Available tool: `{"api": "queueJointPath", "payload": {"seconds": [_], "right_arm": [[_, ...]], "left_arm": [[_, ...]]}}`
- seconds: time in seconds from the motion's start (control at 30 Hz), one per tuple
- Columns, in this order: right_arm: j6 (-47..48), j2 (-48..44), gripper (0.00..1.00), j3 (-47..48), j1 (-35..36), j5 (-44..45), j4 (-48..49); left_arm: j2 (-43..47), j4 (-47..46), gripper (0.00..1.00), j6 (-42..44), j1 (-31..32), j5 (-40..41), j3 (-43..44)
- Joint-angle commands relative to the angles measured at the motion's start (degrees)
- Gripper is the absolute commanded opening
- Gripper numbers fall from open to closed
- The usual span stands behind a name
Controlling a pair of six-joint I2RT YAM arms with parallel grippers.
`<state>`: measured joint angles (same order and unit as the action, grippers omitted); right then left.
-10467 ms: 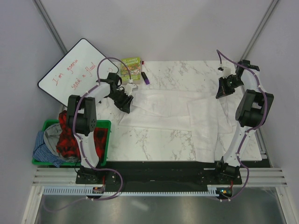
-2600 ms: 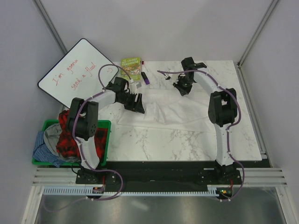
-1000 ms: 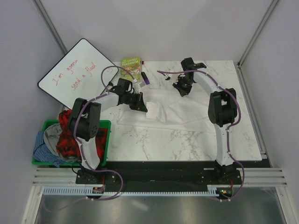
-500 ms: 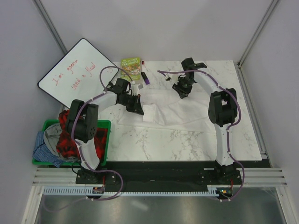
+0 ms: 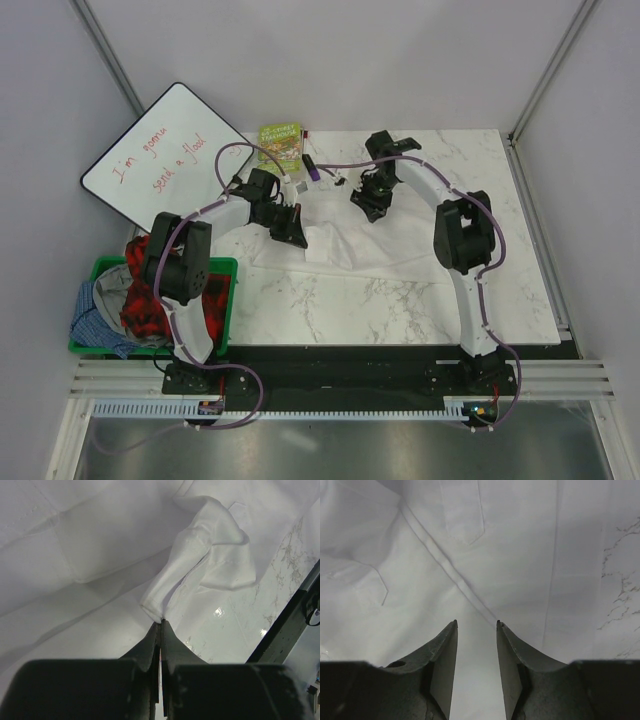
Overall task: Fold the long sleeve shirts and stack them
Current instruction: Fold the shirt
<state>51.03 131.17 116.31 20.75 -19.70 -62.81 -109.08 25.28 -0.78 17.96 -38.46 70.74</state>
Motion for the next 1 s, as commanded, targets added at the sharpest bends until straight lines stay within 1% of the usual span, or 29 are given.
{"api": "queueJointPath", "payload": {"seconds": [0.0,0.2,0.23,0.33,0.43,0.47,0.53,0.57,0.6,0.73,0.87,0.97], "right_arm": [[1.09,3.03,0.46,3.83,0.34,-0.78,-0.91],[1.53,4.79,0.47,3.40,1.66,0.45,-0.83],[1.62,4.97,0.47,3.13,1.83,0.63,-0.91],[2.15,4.62,0.40,2.43,1.92,0.90,-0.91],[2.50,3.92,0.24,2.52,1.92,1.16,-0.83],[2.59,3.65,0.15,2.60,1.92,1.25,-0.83],[2.94,2.60,0.09,2.87,1.83,1.33,-1.00],[2.94,2.16,0.03,2.95,1.57,1.33,-1.00],[3.11,1.55,0.00,3.04,1.48,1.33,-1.18],[3.73,0.49,0.00,3.83,0.61,1.86,-1.27],[3.21,0.40,0.00,5.85,-2.11,1.51,-1.27],[2.77,0.57,0.00,6.73,-3.26,1.68,-0.48]], "left_arm": [[0.00,0.30,0.02,2.36,-0.11,-0.65,1.24],[0.00,0.30,0.02,2.62,-0.11,-0.39,1.24],[-0.17,0.30,0.02,2.71,-0.11,-0.30,1.24],[-0.08,0.30,0.02,2.80,-0.11,0.05,1.15],[-0.26,0.39,0.02,2.97,-0.11,0.31,1.15],[-0.17,0.30,0.02,2.97,-0.11,0.31,1.07],[-0.08,0.39,0.02,2.97,-0.20,0.49,1.07],[0.09,0.39,0.02,2.80,-0.20,0.49,1.07],[0.18,0.39,0.02,2.88,-0.20,0.40,1.07],[1.32,0.56,0.02,2.97,-0.38,0.93,1.16],[3.69,1.35,0.02,3.85,-0.38,1.89,0.89],[3.52,2.84,0.02,4.46,-0.38,3.64,1.41]]}}
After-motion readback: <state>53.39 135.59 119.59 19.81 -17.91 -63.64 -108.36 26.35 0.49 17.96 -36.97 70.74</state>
